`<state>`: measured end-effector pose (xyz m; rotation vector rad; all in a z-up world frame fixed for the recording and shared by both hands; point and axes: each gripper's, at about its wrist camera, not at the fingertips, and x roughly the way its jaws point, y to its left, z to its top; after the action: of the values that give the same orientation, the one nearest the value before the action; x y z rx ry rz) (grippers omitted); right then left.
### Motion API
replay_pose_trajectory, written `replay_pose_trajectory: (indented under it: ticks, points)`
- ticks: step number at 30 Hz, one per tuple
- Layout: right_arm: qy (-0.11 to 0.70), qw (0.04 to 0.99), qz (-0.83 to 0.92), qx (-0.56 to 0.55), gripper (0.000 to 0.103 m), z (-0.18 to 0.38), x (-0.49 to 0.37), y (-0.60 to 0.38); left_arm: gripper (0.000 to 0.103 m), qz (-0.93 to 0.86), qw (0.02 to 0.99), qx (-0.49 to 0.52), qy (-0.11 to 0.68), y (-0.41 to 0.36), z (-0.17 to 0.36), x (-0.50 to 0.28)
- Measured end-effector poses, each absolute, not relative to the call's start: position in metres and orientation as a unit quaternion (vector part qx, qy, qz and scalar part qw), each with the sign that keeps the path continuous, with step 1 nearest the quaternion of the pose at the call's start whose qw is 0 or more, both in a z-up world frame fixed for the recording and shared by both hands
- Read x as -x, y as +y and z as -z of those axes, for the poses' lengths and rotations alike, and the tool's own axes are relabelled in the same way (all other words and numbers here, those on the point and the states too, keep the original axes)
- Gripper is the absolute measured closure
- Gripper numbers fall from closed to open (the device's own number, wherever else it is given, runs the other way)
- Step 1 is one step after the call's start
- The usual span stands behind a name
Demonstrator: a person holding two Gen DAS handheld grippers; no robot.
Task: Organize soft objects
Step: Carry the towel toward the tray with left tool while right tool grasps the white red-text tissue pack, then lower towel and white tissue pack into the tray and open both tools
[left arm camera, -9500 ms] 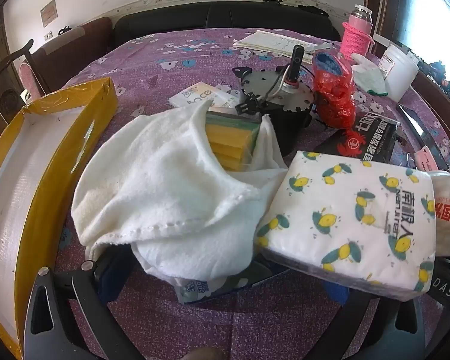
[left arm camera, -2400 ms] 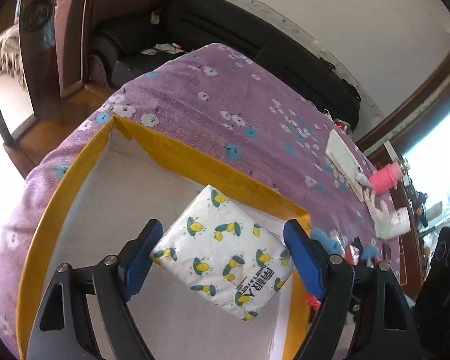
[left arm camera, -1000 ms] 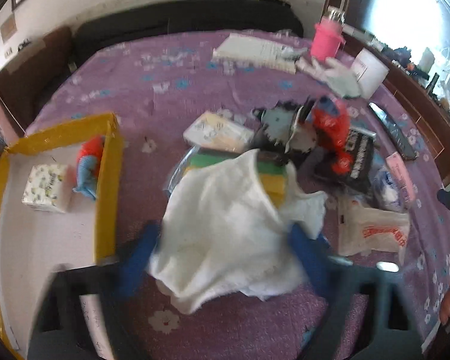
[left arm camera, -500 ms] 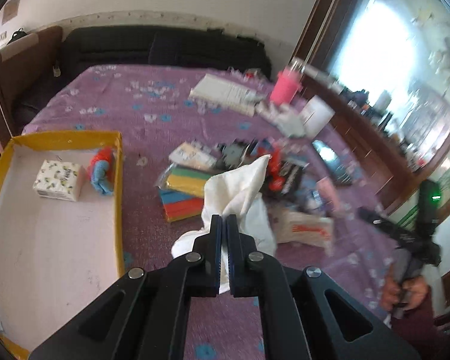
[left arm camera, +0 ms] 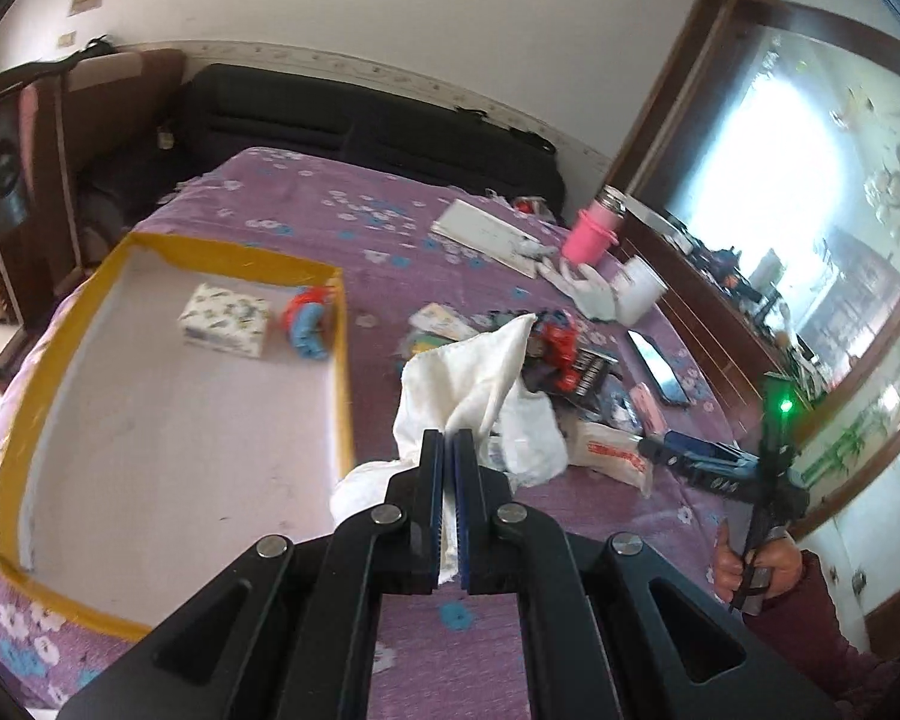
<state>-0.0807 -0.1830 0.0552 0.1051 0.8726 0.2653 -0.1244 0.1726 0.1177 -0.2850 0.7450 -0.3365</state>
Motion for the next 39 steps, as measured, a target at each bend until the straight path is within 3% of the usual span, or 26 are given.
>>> replay_pose_trajectory:
  ticks: [2,3,5,7,18,26,39]
  points:
    - [0.439,0.889,-0.129,-0.014,0.012,-0.045,0.069,-0.169,0.1,0.156,0.908,0.143,0.362,0.178,-0.116,0.126]
    - [0.454,0.881,-0.131,-0.006,0.021,-0.038,0.062,-0.164,0.1,0.152,0.908,0.145,0.361,0.182,-0.115,0.128]
    - [0.476,0.869,-0.132,-0.009,0.053,-0.029,0.056,-0.16,0.1,0.147,0.909,0.15,0.36,0.189,-0.114,0.131]
    - [0.474,0.869,-0.136,-0.021,0.069,-0.029,0.059,-0.16,0.1,0.139,0.91,0.156,0.359,0.198,-0.113,0.133]
    - [0.433,0.888,-0.152,-0.038,0.071,-0.083,0.101,-0.15,0.1,0.096,0.909,0.17,0.368,0.254,-0.111,0.118]
    - [0.425,0.873,-0.238,-0.038,0.07,-0.117,0.081,-0.067,0.1,0.057,0.889,0.184,0.415,0.306,-0.094,0.053]
    - [0.466,0.822,-0.327,0.005,0.07,-0.085,0.013,0.11,0.1,-0.005,0.863,0.2,0.464,0.348,-0.048,-0.047]
